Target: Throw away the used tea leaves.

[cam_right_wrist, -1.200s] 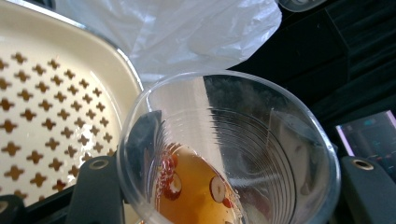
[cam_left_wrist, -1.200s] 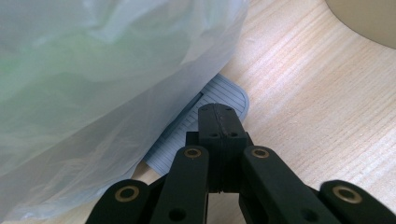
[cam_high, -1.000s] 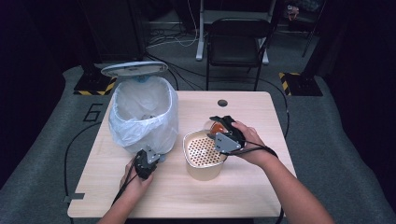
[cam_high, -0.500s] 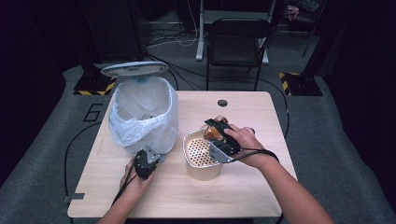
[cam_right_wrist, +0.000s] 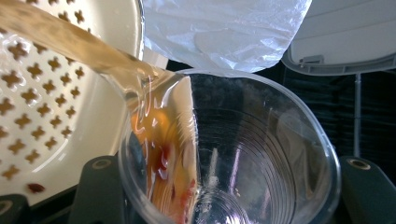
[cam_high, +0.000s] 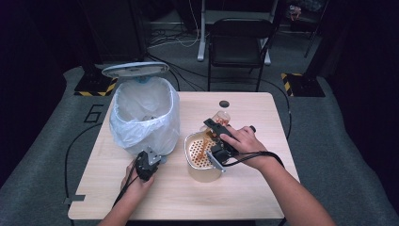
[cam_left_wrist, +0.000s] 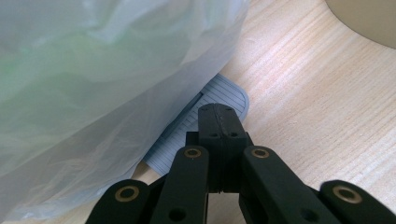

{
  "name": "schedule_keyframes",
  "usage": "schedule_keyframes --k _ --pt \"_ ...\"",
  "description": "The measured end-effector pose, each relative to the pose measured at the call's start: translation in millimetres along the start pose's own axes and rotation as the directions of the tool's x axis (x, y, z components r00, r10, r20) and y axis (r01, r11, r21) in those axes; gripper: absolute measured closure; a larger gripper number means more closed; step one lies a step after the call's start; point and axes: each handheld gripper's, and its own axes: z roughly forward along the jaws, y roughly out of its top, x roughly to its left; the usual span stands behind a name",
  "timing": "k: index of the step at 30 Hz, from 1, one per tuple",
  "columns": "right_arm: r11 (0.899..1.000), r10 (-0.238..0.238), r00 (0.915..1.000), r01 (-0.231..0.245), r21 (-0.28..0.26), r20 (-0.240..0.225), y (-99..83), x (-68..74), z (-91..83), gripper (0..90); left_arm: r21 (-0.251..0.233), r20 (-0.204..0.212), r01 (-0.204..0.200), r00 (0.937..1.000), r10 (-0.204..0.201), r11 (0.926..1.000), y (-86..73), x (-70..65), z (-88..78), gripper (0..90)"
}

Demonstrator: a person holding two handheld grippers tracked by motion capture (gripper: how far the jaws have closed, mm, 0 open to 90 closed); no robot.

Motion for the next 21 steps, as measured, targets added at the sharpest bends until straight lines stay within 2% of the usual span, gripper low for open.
schedule_keyframes --k 3,6,7,8,9,10,11,12,13,14,15,16,17,18,19,20,21 --pt "0.998 -0.057 0.9982 0.057 0.011 0.015 2.5 0.8 -0.3 37.4 0.000 0.000 0.000 1.0000 0.000 1.0000 0.0 0.0 0.0 90.0" --pt "0.986 -0.167 0.9853 0.166 0.024 0.038 6.4 4.5 -1.2 37.4 -0.001 0.002 -0.006 1.0000 0.006 1.0000 0.1 0.4 0.1 90.0" --pt "0.977 -0.212 0.9757 0.211 0.033 0.054 7.9 5.7 -2.0 37.4 -0.010 0.000 0.003 1.0000 -0.003 0.9999 -0.1 -0.4 0.4 90.0" --pt "0.966 -0.257 0.9654 0.256 0.036 0.043 9.4 6.3 -1.9 37.5 -0.005 -0.001 0.005 1.0000 -0.005 1.0000 -0.2 -0.6 0.3 90.0" --pt "0.956 -0.291 0.9567 0.290 0.043 0.013 9.9 7.2 -2.5 37.5 0.008 0.000 -0.013 0.9999 0.013 0.9999 0.0 0.6 -0.5 90.0" --pt "0.950 -0.309 0.9509 0.308 0.045 0.021 10.5 7.9 -2.9 37.5 -0.008 -0.005 0.007 1.0000 -0.007 0.9999 -0.2 -0.8 0.3 90.0" --pt "0.947 -0.319 0.9440 0.316 0.046 0.083 11.3 8.9 -2.9 37.5 -0.001 0.000 -0.007 1.0000 0.007 1.0000 -0.1 0.2 0.0 90.0" --pt "0.929 -0.369 0.9281 0.367 0.048 0.050 12.3 9.8 -3.4 37.5 -0.006 -0.004 0.000 1.0000 0.000 1.0000 -0.2 -0.3 0.3 90.0" --pt "0.926 -0.376 0.9255 0.374 0.049 0.043 12.5 10.5 -3.5 37.5 -0.003 -0.005 -0.001 1.0000 0.001 1.0000 -0.1 -0.3 0.1 90.0" --pt "0.919 -0.393 0.9184 0.391 0.049 0.042 12.8 11.7 -3.7 37.5 -0.003 -0.011 0.002 0.9999 -0.002 1.0000 -0.1 -0.5 0.0 90.0" --pt "0.916 -0.399 0.9153 0.397 0.053 0.053 12.7 12.4 -3.6 37.5 -0.004 -0.007 0.000 1.0000 0.000 1.0000 -0.1 -0.5 0.2 90.0" --pt "0.890 -0.455 0.8889 0.452 0.056 0.053 12.8 10.9 -4.0 37.5 -0.004 -0.007 0.000 1.0000 0.000 1.0000 -0.1 -0.5 0.2 90.0" --pt "0.910 -0.414 0.9081 0.409 0.071 0.065 12.4 15.8 -4.7 37.4 -0.006 -0.010 0.000 0.9999 0.000 1.0000 -0.2 -0.7 0.3 90.0" --pt "0.902 -0.430 0.8998 0.426 0.069 0.071 12.9 16.6 -4.8 37.4 -0.006 -0.010 0.000 0.9999 0.000 1.0000 -0.2 -0.7 0.3 90.0" --pt "0.871 -0.491 0.8689 0.488 0.058 0.064 13.7 13.2 -4.6 37.4 -0.009 -0.009 0.003 1.0000 -0.003 1.0000 -0.4 -0.9 0.7 90.0" --pt "0.886 -0.463 0.8827 0.458 0.066 0.082 13.4 17.9 -4.6 37.4 -0.006 -0.016 0.005 0.9999 -0.005 1.0000 -0.3 -1.0 0.2 90.0" --pt "0.883 -0.469 0.8796 0.464 0.068 0.081 13.2 18.0 -4.6 37.4 -0.007 -0.011 0.000 0.9999 -0.001 1.0000 -0.2 -0.8 0.4 90.0"
